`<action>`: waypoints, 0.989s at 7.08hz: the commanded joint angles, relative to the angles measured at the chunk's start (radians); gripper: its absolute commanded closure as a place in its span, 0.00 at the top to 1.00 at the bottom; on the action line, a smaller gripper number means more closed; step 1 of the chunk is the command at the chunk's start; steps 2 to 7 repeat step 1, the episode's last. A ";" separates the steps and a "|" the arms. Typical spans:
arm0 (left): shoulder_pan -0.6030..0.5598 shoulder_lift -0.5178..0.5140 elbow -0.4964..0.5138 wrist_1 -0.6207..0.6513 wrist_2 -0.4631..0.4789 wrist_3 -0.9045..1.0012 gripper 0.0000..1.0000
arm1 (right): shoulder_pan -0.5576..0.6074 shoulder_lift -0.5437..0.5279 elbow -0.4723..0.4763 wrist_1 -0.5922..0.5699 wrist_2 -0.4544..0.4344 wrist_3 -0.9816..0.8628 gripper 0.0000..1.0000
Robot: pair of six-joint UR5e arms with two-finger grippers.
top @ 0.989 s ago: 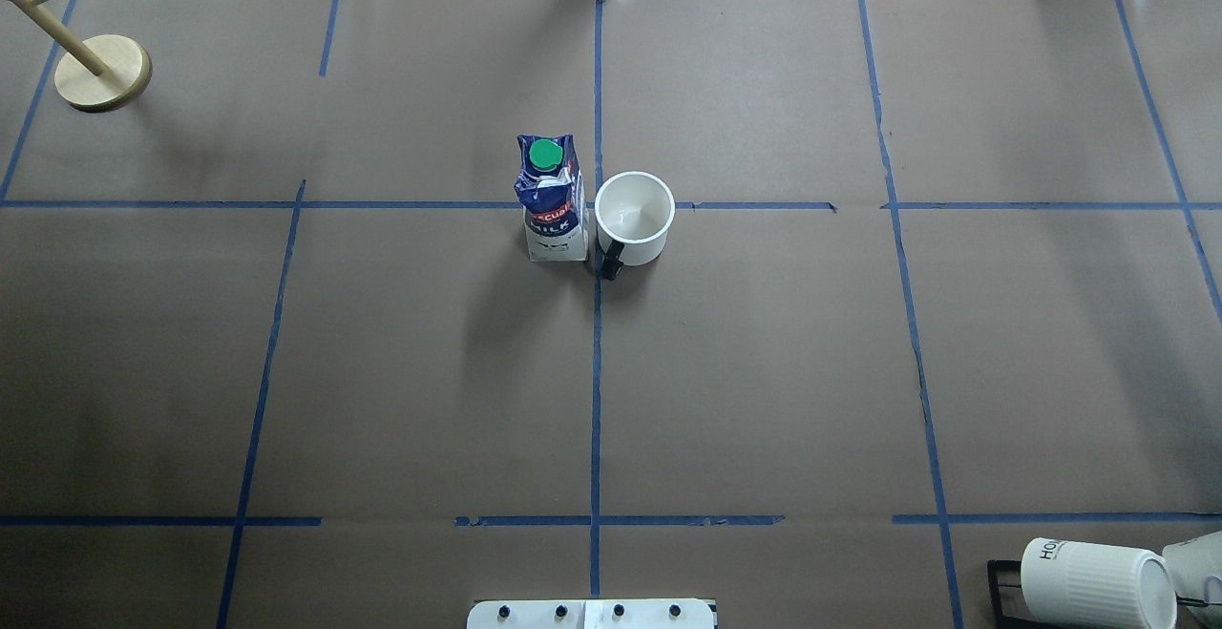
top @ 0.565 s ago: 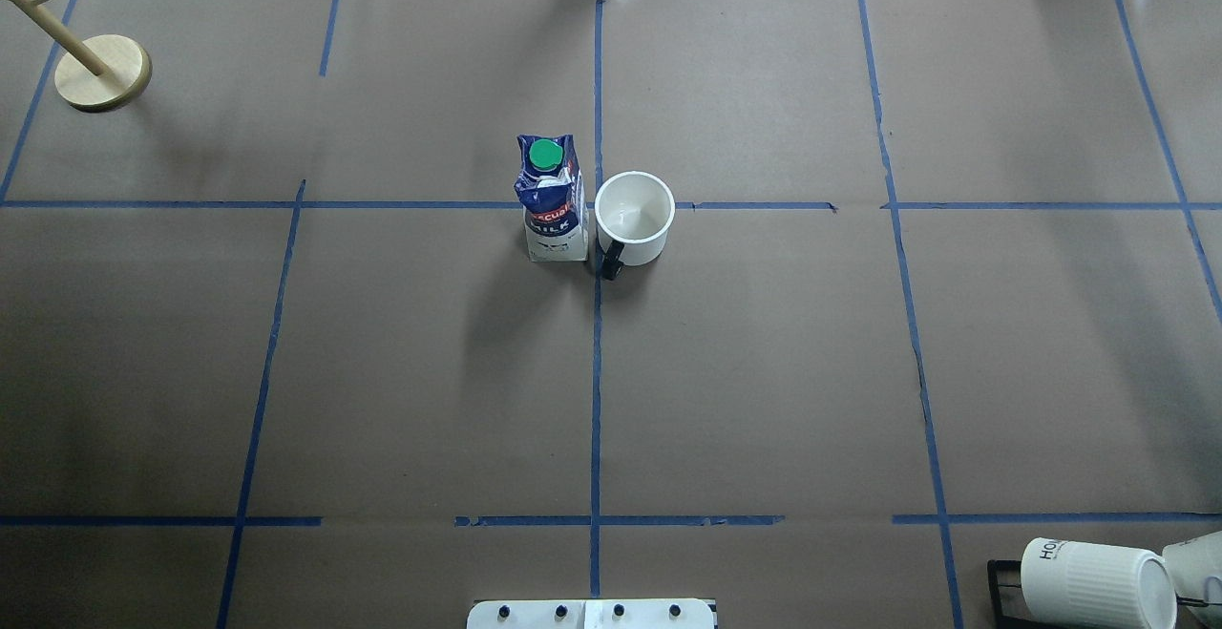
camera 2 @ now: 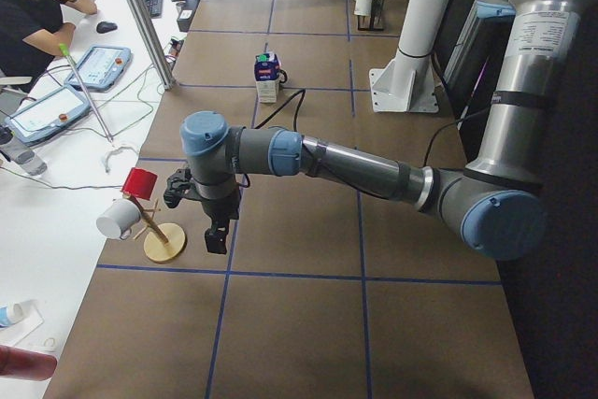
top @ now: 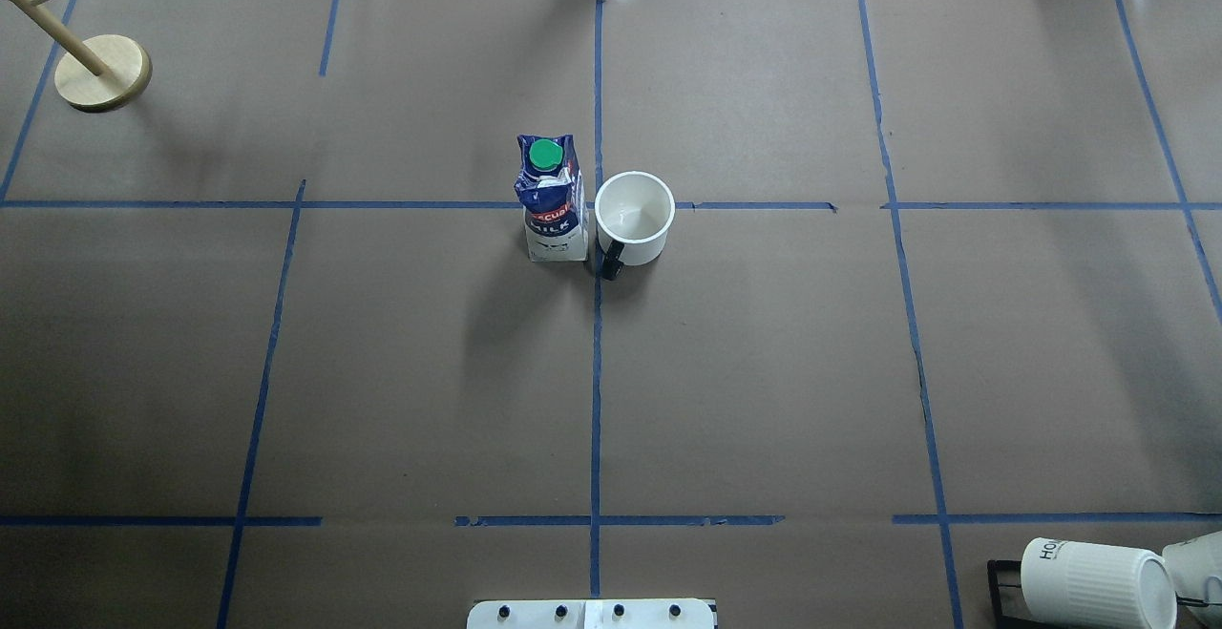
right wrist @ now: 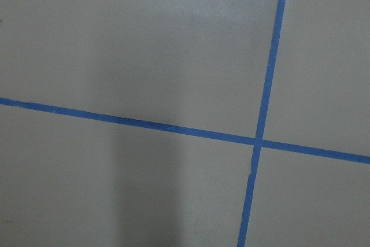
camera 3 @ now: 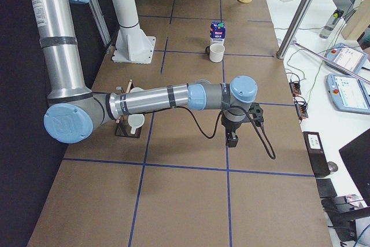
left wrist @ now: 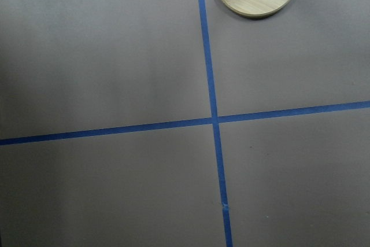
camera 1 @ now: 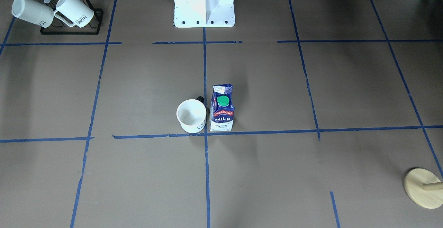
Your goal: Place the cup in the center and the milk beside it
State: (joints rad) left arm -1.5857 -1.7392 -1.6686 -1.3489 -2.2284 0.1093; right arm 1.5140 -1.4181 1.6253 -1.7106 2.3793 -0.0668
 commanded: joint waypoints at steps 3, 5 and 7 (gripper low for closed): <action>0.000 -0.020 0.001 -0.001 -0.001 0.001 1.00 | -0.002 0.001 -0.002 0.003 0.000 0.001 1.00; 0.000 -0.020 0.001 -0.001 -0.001 0.001 1.00 | -0.002 0.001 -0.002 0.003 0.000 0.001 1.00; 0.000 -0.020 0.001 -0.001 -0.001 0.001 1.00 | -0.002 0.001 -0.002 0.003 0.000 0.001 1.00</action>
